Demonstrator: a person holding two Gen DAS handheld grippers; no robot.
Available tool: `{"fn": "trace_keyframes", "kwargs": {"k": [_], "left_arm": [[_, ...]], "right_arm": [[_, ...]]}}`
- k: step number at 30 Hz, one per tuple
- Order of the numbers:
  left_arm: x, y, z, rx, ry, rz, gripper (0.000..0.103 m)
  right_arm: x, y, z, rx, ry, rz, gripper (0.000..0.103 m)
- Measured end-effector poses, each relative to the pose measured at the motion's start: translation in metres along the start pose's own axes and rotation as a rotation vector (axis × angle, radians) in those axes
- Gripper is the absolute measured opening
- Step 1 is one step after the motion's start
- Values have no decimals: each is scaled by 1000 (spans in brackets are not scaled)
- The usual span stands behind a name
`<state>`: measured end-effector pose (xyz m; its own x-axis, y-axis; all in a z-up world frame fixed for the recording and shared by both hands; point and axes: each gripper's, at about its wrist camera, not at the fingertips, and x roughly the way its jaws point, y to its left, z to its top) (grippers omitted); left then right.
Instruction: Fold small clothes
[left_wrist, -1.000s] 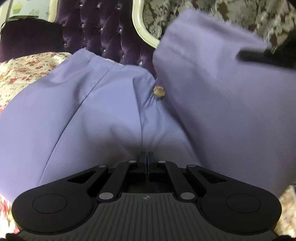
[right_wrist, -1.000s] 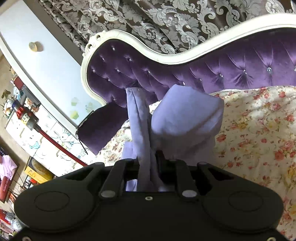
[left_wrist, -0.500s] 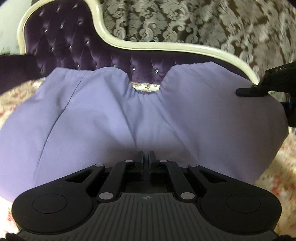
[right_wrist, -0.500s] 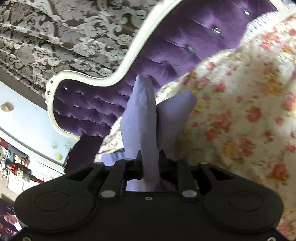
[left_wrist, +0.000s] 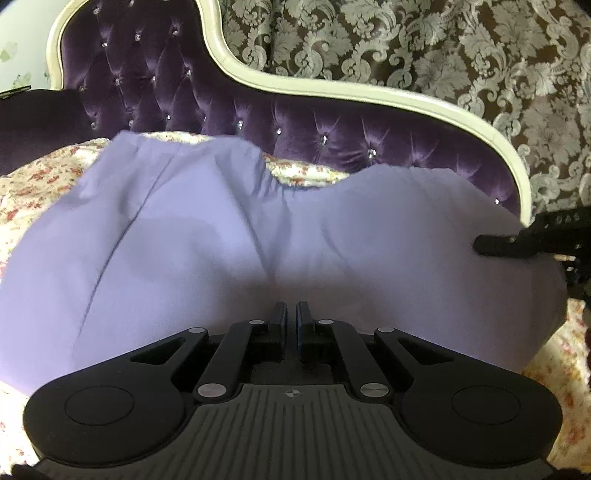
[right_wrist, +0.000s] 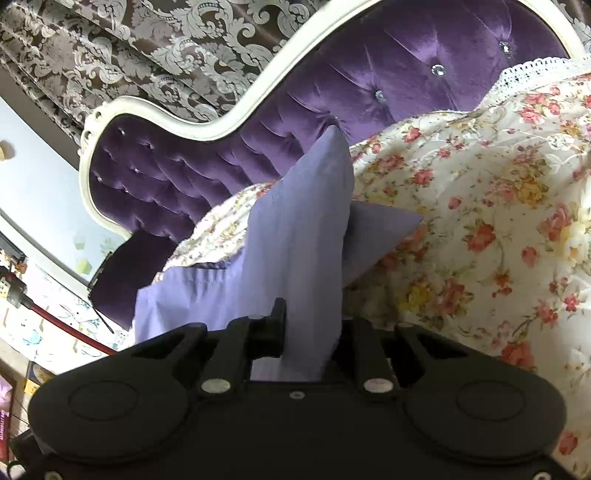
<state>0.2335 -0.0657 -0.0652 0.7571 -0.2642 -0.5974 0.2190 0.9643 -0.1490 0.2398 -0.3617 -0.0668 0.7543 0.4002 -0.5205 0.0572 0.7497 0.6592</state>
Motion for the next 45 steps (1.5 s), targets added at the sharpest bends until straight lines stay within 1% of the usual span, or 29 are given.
{"fn": "trace_keyframes", "kwargs": {"k": [3, 6, 11, 15, 20, 25, 28, 32, 36, 41, 45], "left_arm": [[-9, -5, 7, -7, -11, -17, 7], [-9, -10, 7, -1, -7, -28, 10], [8, -12, -3, 10, 44, -4, 12], [13, -13, -10, 47, 41, 13, 12], [13, -12, -10, 51, 45, 9, 12], [12, -11, -11, 37, 42, 3, 12], [13, -10, -12, 31, 39, -1, 12], [13, -7, -14, 11, 29, -9, 12], [13, -5, -16, -16, 23, -20, 12], [12, 2, -17, -52, 16, -57, 12], [-4, 18, -23, -125, -12, -93, 11]], "right_arm": [[0, 1, 0, 15, -1, 5, 25], [0, -1, 0, 34, -1, 6, 25], [-1, 0, -1, 53, -3, 10, 25], [-1, 3, 1, 59, -4, 15, 24], [-2, 7, 3, 69, -7, 19, 23], [-4, 18, 5, 82, -10, 42, 22], [-4, 24, 7, 150, -2, 96, 21], [-3, 49, 12, 157, 12, 144, 21], [6, 84, 15, 110, 38, 164, 21], [30, 131, 8, 30, 90, 174, 21], [57, 164, -5, -27, 144, 170, 21]]}}
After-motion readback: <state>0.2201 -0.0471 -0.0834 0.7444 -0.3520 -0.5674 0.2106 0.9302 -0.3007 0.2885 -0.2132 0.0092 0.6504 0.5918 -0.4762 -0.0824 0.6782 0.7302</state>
